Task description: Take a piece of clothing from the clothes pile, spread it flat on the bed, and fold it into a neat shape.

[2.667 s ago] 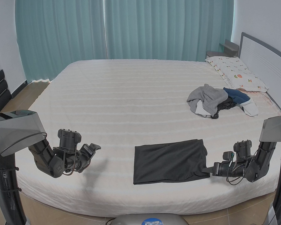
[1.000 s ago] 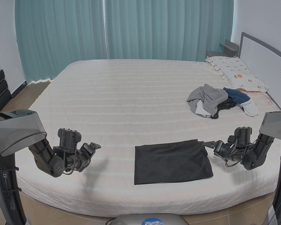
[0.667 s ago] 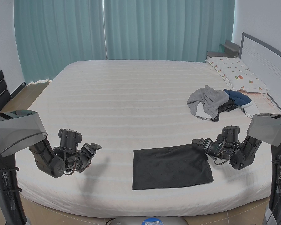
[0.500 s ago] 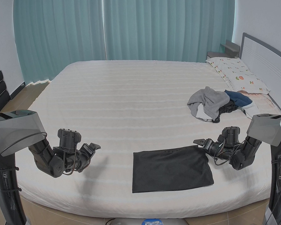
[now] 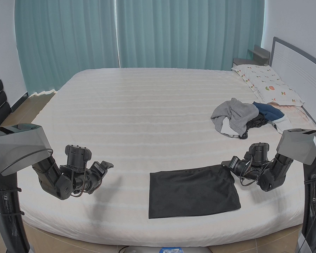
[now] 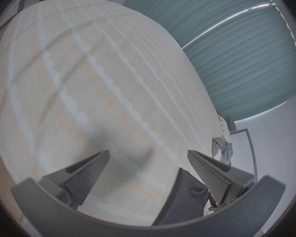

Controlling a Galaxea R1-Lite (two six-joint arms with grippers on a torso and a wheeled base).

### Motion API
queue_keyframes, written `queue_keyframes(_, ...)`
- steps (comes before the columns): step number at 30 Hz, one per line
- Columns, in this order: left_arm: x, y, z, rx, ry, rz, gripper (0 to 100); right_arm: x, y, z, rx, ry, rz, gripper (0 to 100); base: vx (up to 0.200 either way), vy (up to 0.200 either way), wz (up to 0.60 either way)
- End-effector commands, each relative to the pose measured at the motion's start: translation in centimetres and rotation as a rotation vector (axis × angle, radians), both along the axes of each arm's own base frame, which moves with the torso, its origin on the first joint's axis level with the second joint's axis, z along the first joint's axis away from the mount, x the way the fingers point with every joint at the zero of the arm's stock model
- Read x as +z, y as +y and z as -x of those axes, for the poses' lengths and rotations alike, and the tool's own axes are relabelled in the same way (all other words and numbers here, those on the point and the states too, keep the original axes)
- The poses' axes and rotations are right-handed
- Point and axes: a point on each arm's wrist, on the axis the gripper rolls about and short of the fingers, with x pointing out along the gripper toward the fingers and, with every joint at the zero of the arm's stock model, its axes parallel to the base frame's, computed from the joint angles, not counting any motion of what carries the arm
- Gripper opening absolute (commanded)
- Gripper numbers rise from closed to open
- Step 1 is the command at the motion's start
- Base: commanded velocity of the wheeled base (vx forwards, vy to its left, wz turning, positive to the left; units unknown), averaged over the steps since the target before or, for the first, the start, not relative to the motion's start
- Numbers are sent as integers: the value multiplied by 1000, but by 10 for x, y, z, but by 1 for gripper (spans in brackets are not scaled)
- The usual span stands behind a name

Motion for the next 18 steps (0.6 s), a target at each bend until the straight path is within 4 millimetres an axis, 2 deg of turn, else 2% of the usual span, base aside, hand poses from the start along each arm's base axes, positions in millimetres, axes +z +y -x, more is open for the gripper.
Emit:
queue_keyframes(1,0,0,0,0,1,1,100,-1,-2,0,-5,1,-1,0,0,0,0)
queue_keyframes(8,0,0,0,0,1,1,100,4,-19,-3,-50,-10,-3,0,0,0,0)
queue_keyframes(18,0,0,0,0,1,1,100,2,-25,-4,-65,-3,-3,0,0,0,0)
